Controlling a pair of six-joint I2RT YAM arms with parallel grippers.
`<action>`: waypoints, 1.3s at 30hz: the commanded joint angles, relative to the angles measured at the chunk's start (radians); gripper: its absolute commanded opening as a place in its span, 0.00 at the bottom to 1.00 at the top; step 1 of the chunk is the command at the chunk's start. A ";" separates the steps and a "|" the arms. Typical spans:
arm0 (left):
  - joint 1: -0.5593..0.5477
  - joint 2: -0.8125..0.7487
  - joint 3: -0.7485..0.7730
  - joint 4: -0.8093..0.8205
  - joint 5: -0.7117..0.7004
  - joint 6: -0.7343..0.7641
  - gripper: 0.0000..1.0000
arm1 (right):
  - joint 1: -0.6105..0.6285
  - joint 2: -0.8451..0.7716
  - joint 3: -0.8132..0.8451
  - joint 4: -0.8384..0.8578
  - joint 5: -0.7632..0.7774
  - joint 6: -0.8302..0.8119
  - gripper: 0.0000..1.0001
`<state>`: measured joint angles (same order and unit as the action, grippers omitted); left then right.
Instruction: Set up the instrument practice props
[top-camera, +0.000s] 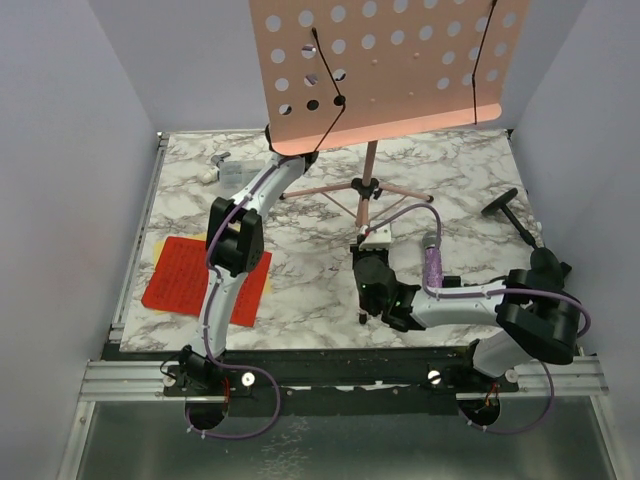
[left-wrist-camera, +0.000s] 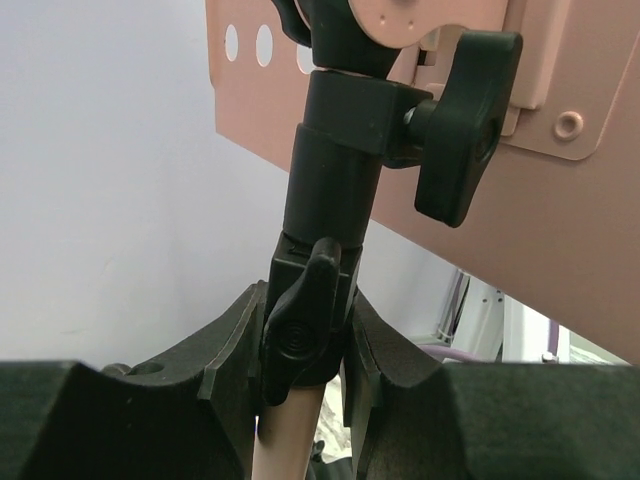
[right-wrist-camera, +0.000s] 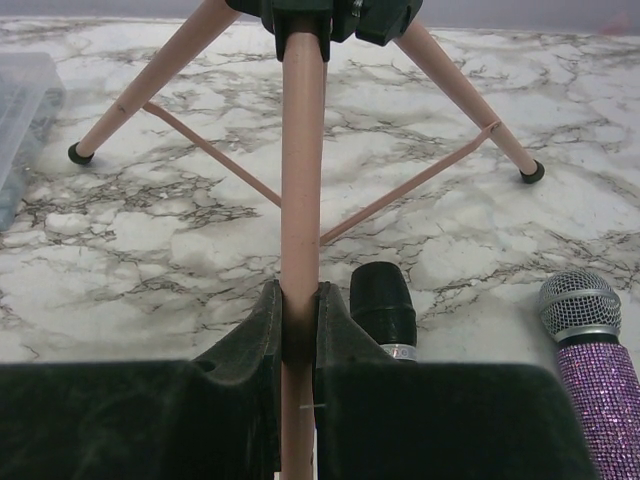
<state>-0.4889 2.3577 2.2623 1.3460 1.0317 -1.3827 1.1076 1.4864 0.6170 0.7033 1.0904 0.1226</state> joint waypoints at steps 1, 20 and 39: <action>0.012 0.032 -0.023 -0.016 -0.022 -0.157 0.02 | 0.002 0.042 0.037 0.069 -0.055 -0.009 0.01; 0.210 -0.338 -0.656 -0.175 -0.072 0.009 0.99 | -0.035 0.102 0.067 0.046 -0.154 0.094 0.01; 0.054 -1.062 -1.824 -0.334 -0.528 0.393 0.74 | -0.048 -0.026 -0.020 0.064 -0.422 0.218 0.01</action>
<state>-0.2752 1.4525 0.6170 1.0416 0.7452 -1.2289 1.0447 1.4902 0.6117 0.8074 0.8227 0.2520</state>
